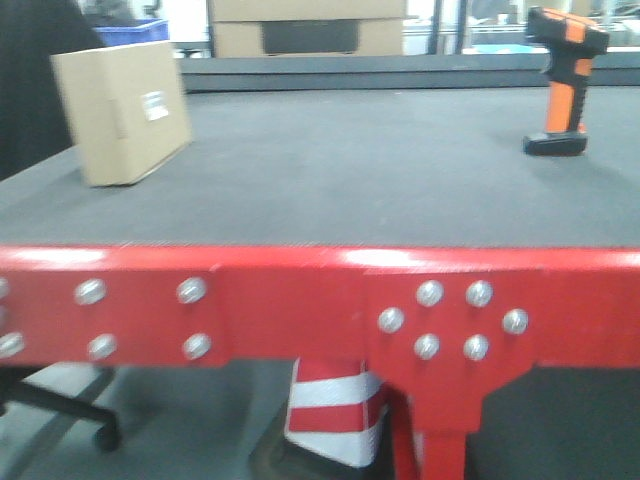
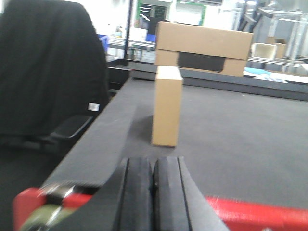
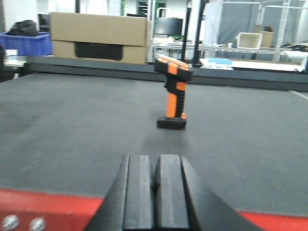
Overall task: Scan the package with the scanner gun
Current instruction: 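Turn the base and drive up to the red-framed table, then move the left gripper above the labeled cardboard box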
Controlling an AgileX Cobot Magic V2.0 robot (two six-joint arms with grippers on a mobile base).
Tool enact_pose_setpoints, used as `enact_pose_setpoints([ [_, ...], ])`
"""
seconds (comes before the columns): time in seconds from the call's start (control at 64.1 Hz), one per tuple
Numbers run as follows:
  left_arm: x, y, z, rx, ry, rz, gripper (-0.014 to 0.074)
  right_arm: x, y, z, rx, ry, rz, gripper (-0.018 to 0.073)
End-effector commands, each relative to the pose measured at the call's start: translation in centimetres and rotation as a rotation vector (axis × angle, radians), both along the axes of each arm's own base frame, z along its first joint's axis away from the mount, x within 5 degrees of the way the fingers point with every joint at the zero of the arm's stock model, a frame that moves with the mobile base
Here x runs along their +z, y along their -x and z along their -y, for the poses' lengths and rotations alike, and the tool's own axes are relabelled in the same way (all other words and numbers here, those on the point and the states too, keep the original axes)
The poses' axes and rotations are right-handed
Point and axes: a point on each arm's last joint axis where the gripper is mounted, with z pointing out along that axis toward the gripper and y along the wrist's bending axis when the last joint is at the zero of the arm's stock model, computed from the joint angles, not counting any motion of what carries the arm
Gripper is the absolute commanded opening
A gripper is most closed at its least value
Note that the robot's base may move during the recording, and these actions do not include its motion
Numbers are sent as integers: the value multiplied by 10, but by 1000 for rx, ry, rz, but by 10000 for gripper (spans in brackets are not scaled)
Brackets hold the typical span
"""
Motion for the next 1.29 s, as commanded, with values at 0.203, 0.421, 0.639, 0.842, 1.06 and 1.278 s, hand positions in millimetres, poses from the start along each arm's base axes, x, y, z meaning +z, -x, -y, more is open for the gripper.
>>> enact_pose_setpoints([
  [0.203,3,1,0,-1,3,25,-111,2,0,0,-1,3,24,-162],
  [0.421,3,1,0,-1,3,25,-111,2,0,0,-1,3,24,-162],
  [0.639,3,1,0,-1,3,25,-111,2,0,0,-1,3,24,-162],
  [0.842,3,1,0,-1,3,25,-111,2,0,0,-1,3,24,-162],
  [1.06,3,1,0,-1,3,25,-111,2,0,0,-1,3,24,-162],
  [1.278,3,1,0,-1,3,25,-111,2,0,0,-1,3,24,-162],
])
